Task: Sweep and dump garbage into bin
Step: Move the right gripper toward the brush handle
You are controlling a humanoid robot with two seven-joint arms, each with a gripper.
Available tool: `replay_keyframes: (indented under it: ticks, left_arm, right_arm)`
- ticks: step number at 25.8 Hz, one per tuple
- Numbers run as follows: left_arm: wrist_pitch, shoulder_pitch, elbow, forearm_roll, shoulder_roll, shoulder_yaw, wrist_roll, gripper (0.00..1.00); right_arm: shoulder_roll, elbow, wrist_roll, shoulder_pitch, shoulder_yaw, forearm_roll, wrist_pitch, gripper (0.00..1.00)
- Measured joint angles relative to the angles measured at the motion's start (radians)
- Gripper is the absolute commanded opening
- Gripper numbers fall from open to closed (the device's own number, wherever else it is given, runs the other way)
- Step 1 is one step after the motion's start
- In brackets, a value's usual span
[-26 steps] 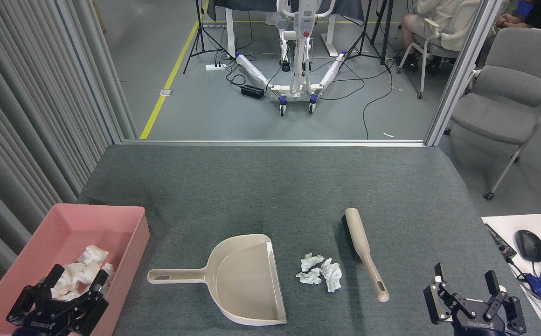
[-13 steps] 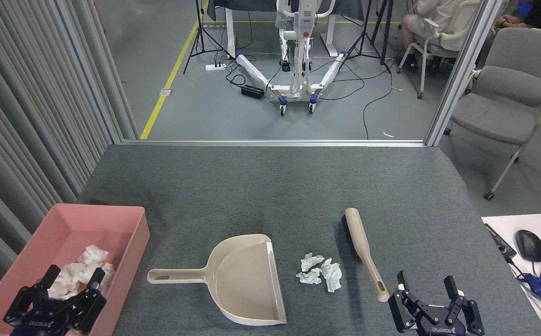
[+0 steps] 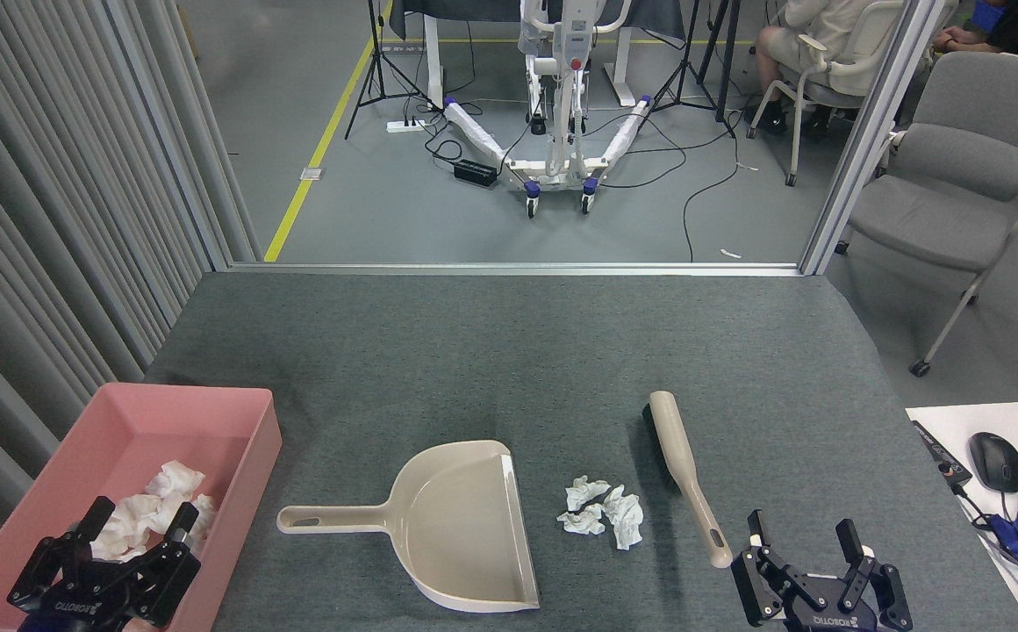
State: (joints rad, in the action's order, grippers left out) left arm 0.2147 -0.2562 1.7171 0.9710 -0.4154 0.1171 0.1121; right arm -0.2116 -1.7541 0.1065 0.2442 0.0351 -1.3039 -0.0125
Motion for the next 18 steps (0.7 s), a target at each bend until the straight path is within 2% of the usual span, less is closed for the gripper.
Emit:
replay_keyframes:
  ticks: [18]
  left_arm:
    - [-0.003, 0.003, 0.001, 0.000, -0.006, -0.001, -0.005, 0.99]
  right_arm:
    - [0.001, 0.002, 0.004, 0.004, -0.013, -0.002, 0.000, 0.98]
